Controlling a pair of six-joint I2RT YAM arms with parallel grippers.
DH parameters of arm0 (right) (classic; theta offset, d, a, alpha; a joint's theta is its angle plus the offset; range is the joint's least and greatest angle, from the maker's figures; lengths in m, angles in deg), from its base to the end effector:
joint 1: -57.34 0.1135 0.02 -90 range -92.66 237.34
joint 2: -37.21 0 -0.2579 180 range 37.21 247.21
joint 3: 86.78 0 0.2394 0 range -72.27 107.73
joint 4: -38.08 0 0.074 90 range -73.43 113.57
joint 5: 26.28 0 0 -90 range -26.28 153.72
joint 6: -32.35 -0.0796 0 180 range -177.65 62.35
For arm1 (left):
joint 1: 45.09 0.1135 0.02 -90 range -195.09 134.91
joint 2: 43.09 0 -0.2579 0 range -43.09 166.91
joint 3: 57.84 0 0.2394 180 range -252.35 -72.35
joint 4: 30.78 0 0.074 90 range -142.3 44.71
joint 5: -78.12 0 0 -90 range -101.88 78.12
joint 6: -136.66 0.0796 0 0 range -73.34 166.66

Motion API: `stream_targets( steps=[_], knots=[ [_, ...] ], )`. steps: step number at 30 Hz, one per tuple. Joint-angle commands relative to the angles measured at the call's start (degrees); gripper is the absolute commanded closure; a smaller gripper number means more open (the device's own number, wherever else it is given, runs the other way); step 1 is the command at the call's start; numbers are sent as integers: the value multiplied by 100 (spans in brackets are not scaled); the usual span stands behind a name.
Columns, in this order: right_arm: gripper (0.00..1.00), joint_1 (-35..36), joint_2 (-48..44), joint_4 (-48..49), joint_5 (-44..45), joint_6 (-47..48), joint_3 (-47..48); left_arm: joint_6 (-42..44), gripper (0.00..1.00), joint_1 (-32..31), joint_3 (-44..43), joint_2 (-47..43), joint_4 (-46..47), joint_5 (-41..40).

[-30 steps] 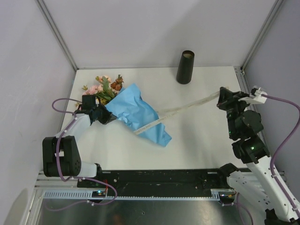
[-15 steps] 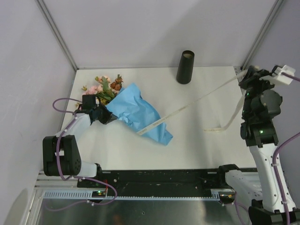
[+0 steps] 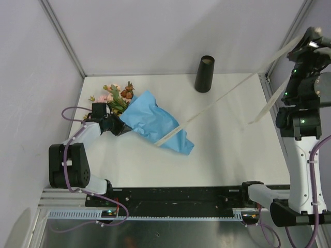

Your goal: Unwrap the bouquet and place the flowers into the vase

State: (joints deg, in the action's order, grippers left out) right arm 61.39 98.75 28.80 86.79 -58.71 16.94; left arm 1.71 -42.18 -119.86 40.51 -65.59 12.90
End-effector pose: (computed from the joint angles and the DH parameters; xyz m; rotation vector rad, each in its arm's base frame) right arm 0.1998 -0.0171 0.5810 0.3424 0.9907 -0.1197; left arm 0.2962 -0.0184 0.1599 -0.9066 2.4727 -0.8236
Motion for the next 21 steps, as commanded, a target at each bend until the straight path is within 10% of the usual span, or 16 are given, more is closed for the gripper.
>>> stream_targets(
  steps=[1, 17, 21],
  knots=[
    [100, -143, 497, 307, 101, 493, 952, 175, 100, 46, -254, -82, 57, 114],
    [100, -815, 2279, -313, -478, -79, 3220, 270, 99, 80, -447, -38, -47, 87],
    [100, -806, 2472, -641, -941, -525, 2763, 306, 86, 86, -508, -279, -130, 27]
  ],
)
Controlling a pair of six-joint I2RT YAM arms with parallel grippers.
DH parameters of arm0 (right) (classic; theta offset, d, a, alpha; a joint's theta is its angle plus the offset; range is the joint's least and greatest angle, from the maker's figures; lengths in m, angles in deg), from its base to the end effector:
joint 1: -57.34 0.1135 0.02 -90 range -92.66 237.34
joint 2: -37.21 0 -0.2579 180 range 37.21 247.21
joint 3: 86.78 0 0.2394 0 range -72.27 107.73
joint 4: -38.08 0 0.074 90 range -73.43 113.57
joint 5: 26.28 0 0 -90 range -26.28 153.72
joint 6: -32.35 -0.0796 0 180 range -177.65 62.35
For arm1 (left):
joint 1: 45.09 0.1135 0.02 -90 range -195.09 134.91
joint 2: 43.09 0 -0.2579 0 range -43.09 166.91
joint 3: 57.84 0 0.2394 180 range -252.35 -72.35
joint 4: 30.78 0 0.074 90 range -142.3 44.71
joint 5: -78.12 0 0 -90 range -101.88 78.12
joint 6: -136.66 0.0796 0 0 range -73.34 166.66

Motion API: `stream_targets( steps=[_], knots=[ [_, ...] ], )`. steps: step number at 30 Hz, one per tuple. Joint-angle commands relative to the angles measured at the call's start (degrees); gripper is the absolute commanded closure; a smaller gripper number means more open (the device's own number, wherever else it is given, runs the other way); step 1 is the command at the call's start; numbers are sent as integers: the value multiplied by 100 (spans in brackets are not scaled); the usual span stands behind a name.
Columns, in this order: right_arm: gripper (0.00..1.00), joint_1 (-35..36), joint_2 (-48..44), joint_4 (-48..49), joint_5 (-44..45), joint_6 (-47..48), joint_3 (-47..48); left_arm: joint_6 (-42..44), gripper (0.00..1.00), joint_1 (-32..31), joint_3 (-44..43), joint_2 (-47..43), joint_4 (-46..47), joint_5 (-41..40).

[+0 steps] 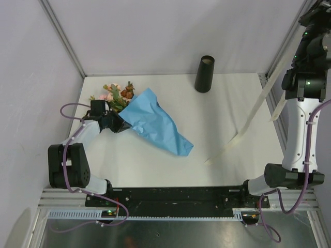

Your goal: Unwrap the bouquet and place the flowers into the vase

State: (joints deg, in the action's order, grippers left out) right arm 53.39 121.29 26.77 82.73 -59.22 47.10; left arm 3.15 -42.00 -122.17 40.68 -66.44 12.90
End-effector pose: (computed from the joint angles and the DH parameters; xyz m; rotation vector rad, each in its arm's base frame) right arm 0.2623 -0.0441 0.6458 0.3518 0.8751 -0.1875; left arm 0.3028 -0.0171 0.1702 -0.8631 2.4579 -0.8180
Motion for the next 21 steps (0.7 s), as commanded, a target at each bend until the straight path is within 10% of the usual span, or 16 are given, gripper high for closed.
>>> stream_targets(
  steps=[1, 12, 21],
  knots=[
    [100, 1, 221, -502, -598, -608, -439, 169, 81, 64, -275, -355, -59, 36],
    [100, 104, -729, -1482, -803, -2559, -4436, 628, 36, 31, -30, -1333, -274, -146],
    [84, -55, -840, -2171, -1341, -4053, -6548, 1016, 23, 12, 250, -2079, -433, -136]
  ],
)
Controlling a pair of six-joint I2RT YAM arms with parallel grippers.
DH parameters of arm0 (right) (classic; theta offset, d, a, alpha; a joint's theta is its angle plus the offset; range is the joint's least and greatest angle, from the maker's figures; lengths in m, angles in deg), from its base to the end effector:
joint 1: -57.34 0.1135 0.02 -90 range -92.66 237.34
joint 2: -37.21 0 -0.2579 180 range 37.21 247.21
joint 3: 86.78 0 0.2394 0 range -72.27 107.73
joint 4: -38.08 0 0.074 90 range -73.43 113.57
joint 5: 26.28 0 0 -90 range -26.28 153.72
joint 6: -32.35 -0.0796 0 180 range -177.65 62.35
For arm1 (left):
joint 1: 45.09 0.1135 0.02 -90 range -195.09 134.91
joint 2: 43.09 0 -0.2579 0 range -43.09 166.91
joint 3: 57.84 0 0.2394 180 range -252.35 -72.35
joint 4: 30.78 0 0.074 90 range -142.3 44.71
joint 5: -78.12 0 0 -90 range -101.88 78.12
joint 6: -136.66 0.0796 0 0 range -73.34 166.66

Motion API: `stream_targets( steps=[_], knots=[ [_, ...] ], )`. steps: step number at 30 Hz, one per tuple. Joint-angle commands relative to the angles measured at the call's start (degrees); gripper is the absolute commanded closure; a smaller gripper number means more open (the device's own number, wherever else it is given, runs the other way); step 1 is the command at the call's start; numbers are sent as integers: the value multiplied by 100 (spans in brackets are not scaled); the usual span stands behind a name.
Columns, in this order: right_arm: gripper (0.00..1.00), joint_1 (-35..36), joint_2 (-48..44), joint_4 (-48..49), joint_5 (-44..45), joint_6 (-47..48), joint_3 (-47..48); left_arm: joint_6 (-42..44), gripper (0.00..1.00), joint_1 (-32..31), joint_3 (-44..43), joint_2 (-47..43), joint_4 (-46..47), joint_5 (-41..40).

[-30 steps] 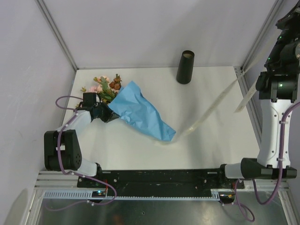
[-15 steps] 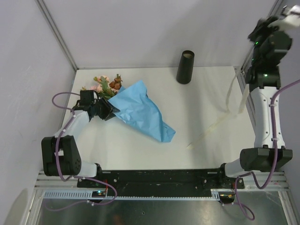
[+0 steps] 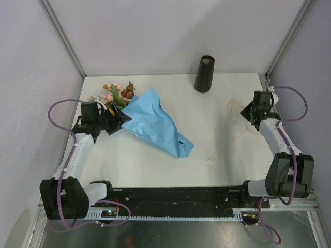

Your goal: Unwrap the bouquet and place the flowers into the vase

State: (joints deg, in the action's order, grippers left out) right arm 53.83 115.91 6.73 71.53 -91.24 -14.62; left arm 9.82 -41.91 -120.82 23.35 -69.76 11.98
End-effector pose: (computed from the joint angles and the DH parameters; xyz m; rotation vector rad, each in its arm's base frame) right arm 0.3267 -0.0309 0.2453 0.7790 2.0877 0.1357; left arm 0.2656 -0.0175 0.2364 -0.5985 2.2830 -0.7750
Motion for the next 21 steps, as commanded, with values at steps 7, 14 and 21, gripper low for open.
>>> stream_targets(
  steps=[7, 14, 21],
  knots=[
    [51, -393, -133, -98, -145, -1166, -963, 503, 19, 6, 232, -692, -196, -137],
    [40, -494, 299, -123, 176, -1509, -999, 515, 18, 10, 204, -758, -239, -186],
    [36, -536, 777, -24, 368, -1961, -994, 528, 18, 16, 182, -737, -273, -220]
  ],
)
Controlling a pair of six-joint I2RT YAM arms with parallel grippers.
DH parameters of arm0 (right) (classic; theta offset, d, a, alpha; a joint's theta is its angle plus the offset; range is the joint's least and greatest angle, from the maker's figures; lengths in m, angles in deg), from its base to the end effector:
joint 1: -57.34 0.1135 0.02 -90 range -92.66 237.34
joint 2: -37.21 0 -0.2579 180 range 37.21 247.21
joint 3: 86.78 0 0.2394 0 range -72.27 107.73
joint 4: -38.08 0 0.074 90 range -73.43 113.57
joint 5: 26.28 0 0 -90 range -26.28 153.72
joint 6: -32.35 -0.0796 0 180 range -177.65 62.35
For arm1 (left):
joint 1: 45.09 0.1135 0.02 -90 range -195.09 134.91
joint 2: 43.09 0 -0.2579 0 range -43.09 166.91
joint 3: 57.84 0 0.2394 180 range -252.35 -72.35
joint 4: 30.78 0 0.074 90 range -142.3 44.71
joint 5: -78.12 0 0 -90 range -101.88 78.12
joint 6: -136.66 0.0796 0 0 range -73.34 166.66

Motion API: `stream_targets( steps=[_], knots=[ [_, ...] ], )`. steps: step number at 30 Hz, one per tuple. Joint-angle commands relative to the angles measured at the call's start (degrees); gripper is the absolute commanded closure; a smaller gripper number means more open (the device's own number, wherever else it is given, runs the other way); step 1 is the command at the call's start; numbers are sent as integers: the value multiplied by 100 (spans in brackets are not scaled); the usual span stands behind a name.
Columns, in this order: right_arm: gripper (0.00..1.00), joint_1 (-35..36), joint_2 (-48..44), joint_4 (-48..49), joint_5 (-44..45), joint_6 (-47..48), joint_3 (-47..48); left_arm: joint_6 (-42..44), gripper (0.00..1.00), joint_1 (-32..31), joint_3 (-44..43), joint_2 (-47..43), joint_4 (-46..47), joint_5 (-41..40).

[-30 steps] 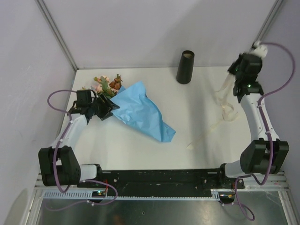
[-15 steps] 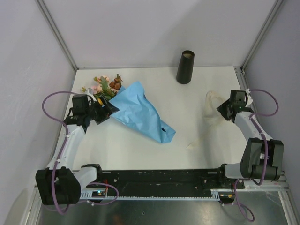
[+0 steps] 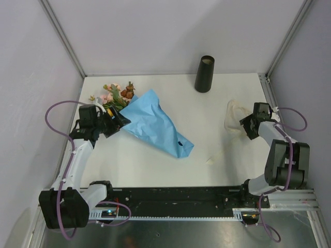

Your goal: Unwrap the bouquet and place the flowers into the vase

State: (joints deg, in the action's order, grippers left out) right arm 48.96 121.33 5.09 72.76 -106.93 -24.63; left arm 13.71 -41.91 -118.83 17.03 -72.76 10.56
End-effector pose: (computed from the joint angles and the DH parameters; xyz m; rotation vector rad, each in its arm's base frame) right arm 0.2982 -0.0566 0.1555 1.2673 2.1723 0.0911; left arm 0.2434 -0.0169 0.2437 -0.5198 2.2672 -0.7146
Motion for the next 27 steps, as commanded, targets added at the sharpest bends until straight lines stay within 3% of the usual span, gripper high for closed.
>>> stream_targets(
  steps=[1, 8, 14, 19, 24, 27],
  knots=[
    [36, -67, 293, 159, 251, -461, 8, 144, 18, 20, -22, -101, 24, -84],
    [38, -189, 768, 305, 353, -713, 166, 155, 18, 49, -72, -47, -16, -128],
    [45, -229, 1285, 448, 201, -820, 654, 195, 18, 76, -142, -37, -76, -240],
    [65, -256, 1775, 867, 144, -1091, 1114, 232, 17, 86, -214, -52, -156, -440],
    [92, -277, 2459, 2099, -36, -1563, 1594, 245, 17, 122, -281, 41, -214, -544],
    [99, -286, 2992, 2837, -111, -1801, 2140, 255, 16, 137, -286, 59, -256, -637]
  ],
)
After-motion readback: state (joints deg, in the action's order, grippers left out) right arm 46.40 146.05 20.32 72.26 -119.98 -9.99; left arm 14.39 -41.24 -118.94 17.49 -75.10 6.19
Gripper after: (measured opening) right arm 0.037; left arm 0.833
